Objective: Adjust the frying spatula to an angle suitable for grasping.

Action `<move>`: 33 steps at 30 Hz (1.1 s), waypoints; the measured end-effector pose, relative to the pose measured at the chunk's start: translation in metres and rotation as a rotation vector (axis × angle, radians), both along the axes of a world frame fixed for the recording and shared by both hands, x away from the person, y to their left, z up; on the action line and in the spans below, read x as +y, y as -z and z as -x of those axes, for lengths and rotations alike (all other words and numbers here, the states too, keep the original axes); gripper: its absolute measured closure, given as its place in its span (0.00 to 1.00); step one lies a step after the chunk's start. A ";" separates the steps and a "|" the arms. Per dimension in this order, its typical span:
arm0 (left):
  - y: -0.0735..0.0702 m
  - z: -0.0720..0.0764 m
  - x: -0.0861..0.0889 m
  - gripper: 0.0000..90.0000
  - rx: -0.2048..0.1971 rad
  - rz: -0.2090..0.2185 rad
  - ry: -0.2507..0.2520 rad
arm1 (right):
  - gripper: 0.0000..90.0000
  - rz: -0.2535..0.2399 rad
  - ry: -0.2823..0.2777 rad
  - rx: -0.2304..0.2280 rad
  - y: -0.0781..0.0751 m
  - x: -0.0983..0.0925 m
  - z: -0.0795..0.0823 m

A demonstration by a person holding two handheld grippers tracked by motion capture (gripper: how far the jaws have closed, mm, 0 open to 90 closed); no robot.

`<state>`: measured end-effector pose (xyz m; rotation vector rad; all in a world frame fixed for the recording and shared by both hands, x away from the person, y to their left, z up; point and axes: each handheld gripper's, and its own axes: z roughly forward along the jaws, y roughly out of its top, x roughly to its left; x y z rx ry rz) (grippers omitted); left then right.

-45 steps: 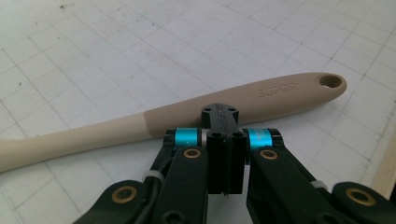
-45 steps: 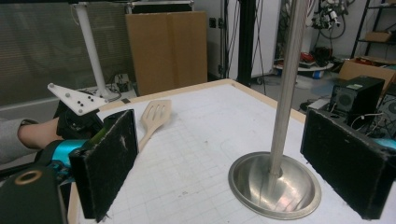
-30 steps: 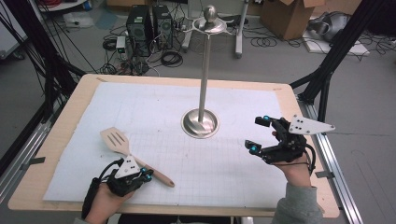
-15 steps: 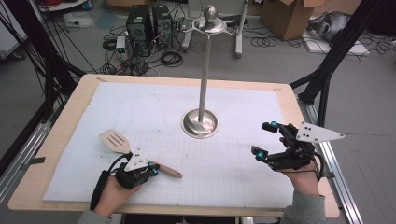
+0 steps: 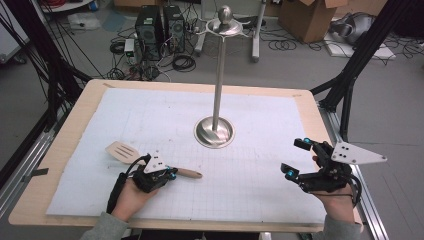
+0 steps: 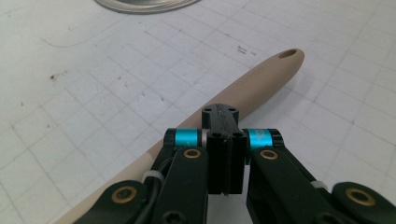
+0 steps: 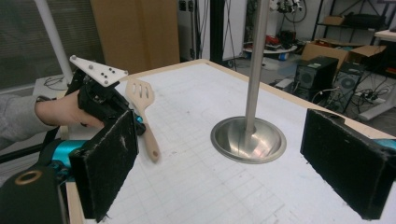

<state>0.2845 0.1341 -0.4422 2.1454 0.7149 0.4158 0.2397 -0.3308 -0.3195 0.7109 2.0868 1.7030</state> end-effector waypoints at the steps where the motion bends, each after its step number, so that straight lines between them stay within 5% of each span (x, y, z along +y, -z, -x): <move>1: 0.000 -0.002 -0.001 1.00 0.002 0.003 0.001 | 0.11 0.001 0.003 -0.002 0.000 -0.001 0.001; 14: 0.002 -0.019 -0.010 1.00 -0.023 0.002 -0.052 | 0.11 0.010 0.054 0.007 0.001 -0.016 0.022; 22: 0.006 -0.029 -0.009 1.00 -0.025 0.056 -0.083 | 0.11 0.019 0.082 0.012 0.002 -0.022 0.032; 29: 0.003 -0.037 -0.015 1.00 -0.028 0.015 -0.119 | 0.11 0.027 0.098 0.022 0.003 -0.024 0.038; 33: 0.004 -0.040 -0.014 1.00 -0.009 0.049 -0.133 | 0.11 0.031 0.101 0.025 0.004 -0.025 0.040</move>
